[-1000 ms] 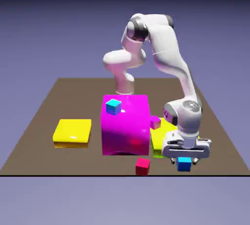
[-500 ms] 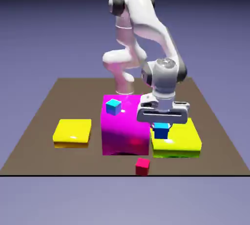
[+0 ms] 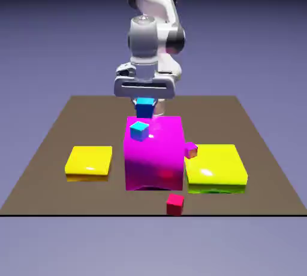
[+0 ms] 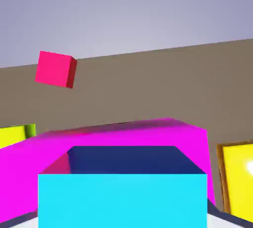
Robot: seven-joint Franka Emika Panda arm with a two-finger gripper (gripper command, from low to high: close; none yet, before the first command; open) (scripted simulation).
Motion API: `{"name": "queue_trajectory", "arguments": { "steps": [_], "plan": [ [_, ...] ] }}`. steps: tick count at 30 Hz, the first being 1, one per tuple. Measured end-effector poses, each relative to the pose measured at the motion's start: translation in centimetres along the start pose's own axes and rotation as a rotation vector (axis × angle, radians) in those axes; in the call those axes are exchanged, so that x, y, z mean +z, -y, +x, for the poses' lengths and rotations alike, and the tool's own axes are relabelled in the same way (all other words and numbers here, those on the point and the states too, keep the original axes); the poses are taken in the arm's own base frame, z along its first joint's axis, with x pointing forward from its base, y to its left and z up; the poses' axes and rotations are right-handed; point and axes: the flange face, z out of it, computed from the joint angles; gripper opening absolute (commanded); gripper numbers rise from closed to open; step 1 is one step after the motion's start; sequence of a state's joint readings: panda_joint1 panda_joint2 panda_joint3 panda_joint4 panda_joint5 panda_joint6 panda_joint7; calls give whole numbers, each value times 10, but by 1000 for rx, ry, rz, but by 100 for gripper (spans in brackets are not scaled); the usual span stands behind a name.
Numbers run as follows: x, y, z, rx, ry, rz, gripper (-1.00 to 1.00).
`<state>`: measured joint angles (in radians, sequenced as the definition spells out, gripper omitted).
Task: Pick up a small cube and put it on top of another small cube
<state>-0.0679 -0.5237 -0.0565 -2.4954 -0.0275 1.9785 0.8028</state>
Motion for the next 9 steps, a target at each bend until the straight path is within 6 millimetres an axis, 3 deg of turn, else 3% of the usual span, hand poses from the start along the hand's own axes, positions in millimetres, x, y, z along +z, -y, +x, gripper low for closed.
{"name": "queue_trajectory", "arguments": {
  "steps": [1,5,6,8,9],
  "plan": [
    [0,0,0,0,0,0,-100],
    [61,0,1,0,0,0,-100],
    [70,0,0,0,0,0,100],
    [70,0,0,0,-2,-2,100],
    [55,1,1,0,-2,-2,100]
  ]
}}
